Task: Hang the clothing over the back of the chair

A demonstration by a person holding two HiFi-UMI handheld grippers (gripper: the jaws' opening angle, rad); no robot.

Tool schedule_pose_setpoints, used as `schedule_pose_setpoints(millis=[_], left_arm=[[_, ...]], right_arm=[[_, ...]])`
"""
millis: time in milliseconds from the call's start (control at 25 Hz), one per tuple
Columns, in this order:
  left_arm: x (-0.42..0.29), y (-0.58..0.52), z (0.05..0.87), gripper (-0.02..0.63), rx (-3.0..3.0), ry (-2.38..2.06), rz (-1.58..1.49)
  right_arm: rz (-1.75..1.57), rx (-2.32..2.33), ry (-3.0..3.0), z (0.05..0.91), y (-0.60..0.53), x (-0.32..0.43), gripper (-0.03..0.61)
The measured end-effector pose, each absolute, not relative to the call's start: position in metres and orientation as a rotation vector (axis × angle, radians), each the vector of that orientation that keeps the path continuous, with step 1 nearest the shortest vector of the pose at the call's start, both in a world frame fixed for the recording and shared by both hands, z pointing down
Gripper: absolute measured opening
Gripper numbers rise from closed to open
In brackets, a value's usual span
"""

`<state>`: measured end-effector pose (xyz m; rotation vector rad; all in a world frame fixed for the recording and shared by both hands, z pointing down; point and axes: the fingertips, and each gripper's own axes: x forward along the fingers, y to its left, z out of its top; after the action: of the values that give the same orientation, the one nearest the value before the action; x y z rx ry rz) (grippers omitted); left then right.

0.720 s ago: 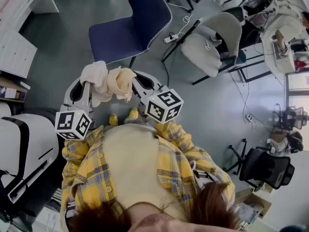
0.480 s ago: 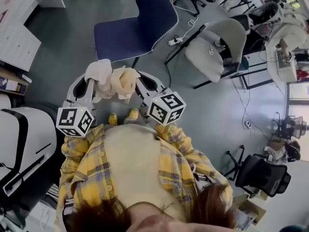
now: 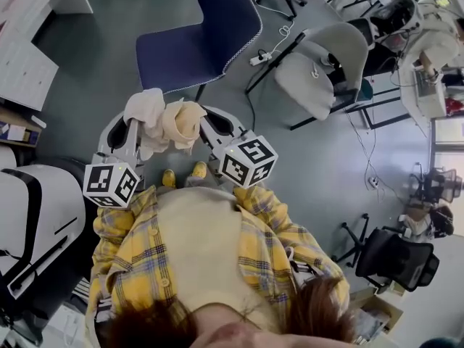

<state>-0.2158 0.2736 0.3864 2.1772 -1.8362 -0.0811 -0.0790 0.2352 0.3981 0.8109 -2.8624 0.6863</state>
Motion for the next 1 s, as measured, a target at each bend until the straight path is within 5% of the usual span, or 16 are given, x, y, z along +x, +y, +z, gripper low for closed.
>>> schedule_pose_setpoints(millis=[1000], left_arm=[[-0.141, 0.191, 0.370, 0.037, 2.296, -1.777, 0.022]], right_arm=[[0.661, 0.868, -2.953, 0.375, 0.177, -0.027, 0.026]])
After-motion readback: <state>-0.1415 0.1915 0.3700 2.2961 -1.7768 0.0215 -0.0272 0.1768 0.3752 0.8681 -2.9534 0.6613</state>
